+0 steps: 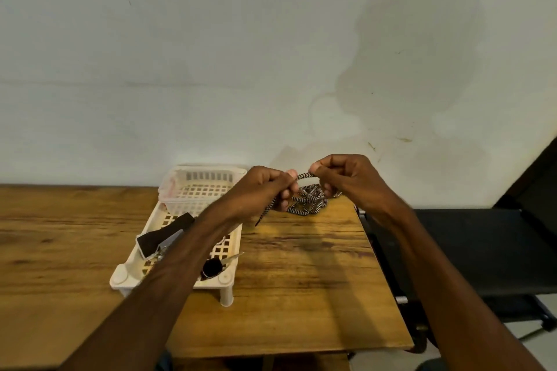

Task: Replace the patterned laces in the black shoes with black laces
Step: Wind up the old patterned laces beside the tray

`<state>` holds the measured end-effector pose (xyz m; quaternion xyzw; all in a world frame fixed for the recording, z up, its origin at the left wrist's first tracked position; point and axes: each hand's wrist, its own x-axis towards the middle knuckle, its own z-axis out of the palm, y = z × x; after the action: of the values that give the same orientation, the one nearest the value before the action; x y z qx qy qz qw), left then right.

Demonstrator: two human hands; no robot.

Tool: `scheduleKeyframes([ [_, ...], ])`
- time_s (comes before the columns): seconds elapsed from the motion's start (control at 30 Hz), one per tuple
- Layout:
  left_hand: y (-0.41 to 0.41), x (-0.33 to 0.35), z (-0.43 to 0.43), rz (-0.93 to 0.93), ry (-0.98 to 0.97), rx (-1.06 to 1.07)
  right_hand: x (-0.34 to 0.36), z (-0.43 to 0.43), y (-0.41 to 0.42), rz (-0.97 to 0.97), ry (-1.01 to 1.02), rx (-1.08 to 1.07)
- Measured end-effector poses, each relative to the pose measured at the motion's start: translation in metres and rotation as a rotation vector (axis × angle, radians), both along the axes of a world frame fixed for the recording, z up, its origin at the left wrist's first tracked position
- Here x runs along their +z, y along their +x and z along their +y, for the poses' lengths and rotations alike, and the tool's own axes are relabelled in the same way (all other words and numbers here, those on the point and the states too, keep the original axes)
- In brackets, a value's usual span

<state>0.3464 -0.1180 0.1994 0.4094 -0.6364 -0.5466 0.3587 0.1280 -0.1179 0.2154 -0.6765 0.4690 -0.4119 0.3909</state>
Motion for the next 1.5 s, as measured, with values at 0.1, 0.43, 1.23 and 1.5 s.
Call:
scheduleKeyframes([
  [0.1,0.005,0.007,0.004,0.248,0.167,-0.047,0.003,0.0,-0.008,-0.058,-0.054,0.04],
  [0.43,-0.01,0.02,0.02,0.532,0.103,-0.313,-0.016,-0.007,0.015,0.106,-0.237,-0.052],
  [1.23,-0.012,0.005,0.011,0.397,0.143,-0.216,-0.02,0.0,0.008,0.214,-0.182,-0.044],
  [1.5,-0.006,-0.003,0.0,0.116,-0.161,0.119,-0.013,0.019,0.021,0.368,-0.054,0.26],
])
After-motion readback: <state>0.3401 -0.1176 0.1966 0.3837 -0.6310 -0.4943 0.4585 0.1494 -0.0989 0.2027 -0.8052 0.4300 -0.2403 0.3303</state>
